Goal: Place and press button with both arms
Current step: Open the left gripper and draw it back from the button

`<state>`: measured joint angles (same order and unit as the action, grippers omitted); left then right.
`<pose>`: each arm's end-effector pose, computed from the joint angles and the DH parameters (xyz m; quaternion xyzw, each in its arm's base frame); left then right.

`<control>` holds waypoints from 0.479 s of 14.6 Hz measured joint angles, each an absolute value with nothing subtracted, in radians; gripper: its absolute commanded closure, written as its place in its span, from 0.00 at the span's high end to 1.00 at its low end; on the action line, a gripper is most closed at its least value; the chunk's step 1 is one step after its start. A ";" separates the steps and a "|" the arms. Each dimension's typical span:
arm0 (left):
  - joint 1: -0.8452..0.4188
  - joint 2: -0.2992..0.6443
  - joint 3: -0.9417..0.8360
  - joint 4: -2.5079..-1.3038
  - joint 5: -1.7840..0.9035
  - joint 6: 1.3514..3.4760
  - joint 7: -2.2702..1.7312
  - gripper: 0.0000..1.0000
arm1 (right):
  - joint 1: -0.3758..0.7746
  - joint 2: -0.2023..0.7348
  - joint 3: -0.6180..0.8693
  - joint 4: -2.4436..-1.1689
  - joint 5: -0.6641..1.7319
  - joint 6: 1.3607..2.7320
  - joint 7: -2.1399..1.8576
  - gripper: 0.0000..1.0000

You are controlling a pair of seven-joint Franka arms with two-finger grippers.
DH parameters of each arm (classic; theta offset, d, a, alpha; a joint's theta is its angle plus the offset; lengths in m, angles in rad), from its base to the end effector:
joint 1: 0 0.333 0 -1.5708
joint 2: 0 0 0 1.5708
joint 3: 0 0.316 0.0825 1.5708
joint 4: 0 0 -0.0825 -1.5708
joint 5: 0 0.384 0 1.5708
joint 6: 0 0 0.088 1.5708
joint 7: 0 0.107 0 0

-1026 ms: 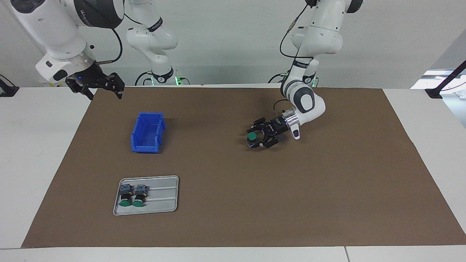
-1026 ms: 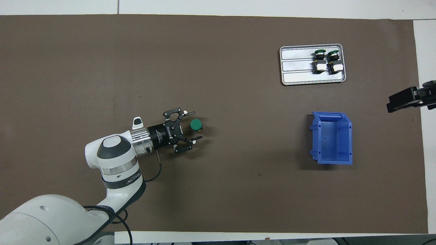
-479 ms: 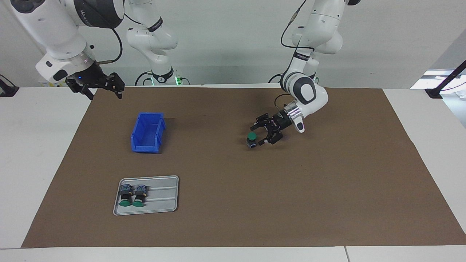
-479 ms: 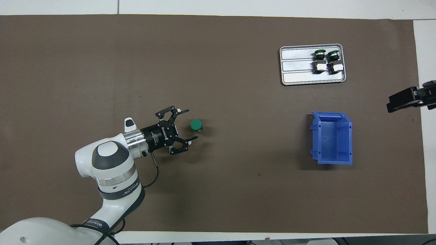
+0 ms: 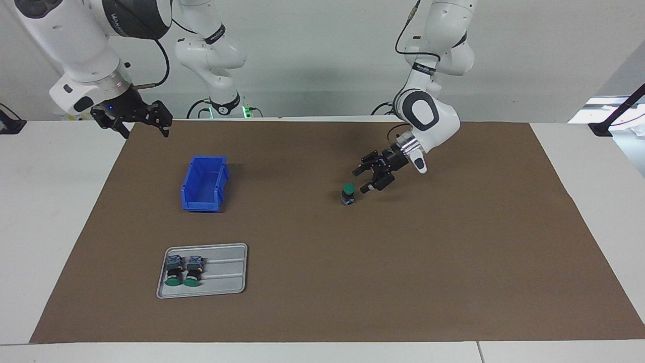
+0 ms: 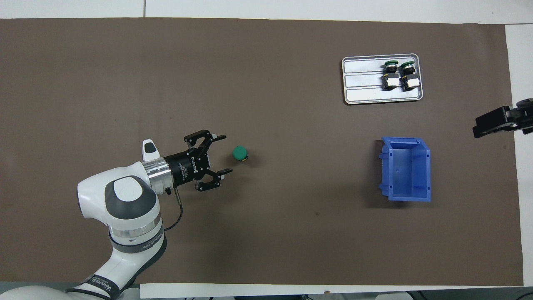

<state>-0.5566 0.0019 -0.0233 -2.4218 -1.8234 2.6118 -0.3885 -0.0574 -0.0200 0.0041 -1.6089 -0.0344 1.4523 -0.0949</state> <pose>0.4162 -0.2473 0.3073 0.6682 0.5804 -0.1641 0.4355 0.5332 -0.0324 0.6082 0.9973 0.0199 -0.0693 0.0121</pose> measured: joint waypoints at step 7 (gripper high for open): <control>-0.661 -0.027 -0.031 -2.420 -1.785 2.794 -0.389 1.00 | -0.057 -0.020 0.004 -1.609 -0.034 1.452 -0.095 0.99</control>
<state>-0.6609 -0.0266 -0.0313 -2.4201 -1.7852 2.7944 -0.3892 -0.0574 -0.0200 0.0041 -1.6089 -0.0344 1.4523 -0.0950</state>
